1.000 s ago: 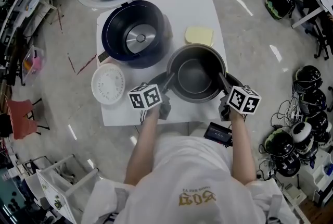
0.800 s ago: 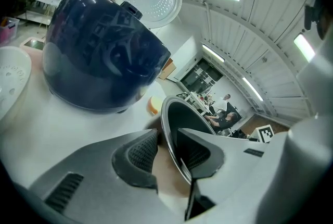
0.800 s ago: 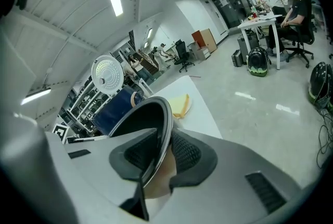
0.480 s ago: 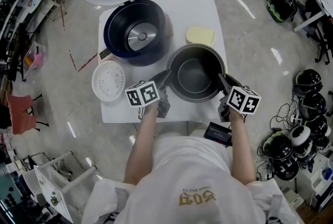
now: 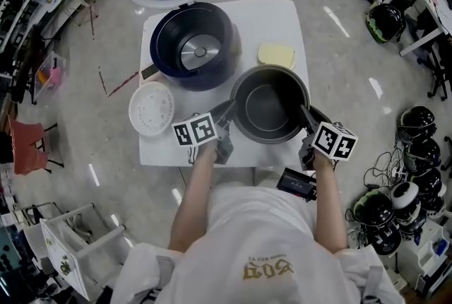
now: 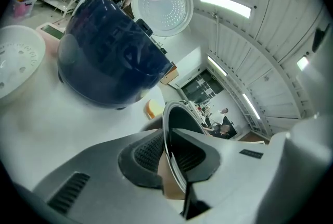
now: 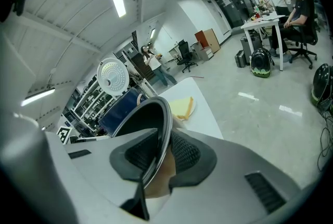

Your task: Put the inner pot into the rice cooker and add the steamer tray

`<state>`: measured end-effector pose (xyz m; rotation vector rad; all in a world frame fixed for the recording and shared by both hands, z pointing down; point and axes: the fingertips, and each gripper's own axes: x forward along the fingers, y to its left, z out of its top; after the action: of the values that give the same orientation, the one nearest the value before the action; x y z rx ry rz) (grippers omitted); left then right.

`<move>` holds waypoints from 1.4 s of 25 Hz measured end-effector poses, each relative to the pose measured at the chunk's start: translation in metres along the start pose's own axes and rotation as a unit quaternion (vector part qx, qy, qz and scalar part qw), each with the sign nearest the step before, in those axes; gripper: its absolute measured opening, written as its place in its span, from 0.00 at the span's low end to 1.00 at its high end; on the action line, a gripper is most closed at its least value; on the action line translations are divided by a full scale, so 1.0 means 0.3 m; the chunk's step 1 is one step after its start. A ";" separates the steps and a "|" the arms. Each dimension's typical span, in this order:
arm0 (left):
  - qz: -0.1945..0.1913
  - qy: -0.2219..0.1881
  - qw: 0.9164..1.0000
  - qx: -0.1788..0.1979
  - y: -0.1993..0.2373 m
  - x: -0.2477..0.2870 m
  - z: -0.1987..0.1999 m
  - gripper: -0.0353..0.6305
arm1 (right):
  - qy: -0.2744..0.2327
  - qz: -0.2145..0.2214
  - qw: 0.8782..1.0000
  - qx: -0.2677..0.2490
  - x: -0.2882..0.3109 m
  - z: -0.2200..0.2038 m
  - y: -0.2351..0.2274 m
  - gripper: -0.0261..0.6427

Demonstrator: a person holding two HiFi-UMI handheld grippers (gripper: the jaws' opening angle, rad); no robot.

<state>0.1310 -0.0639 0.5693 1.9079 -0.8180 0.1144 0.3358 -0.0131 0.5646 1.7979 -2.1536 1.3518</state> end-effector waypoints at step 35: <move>-0.066 -0.185 0.979 0.050 -0.368 -0.338 0.463 0.15 | -0.085 0.161 0.982 -0.050 -0.065 0.508 0.488 0.15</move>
<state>0.0806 -0.1018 0.3750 2.1052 -0.9397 -0.2944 0.2971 -0.0980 0.3739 1.6369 -2.6437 1.1457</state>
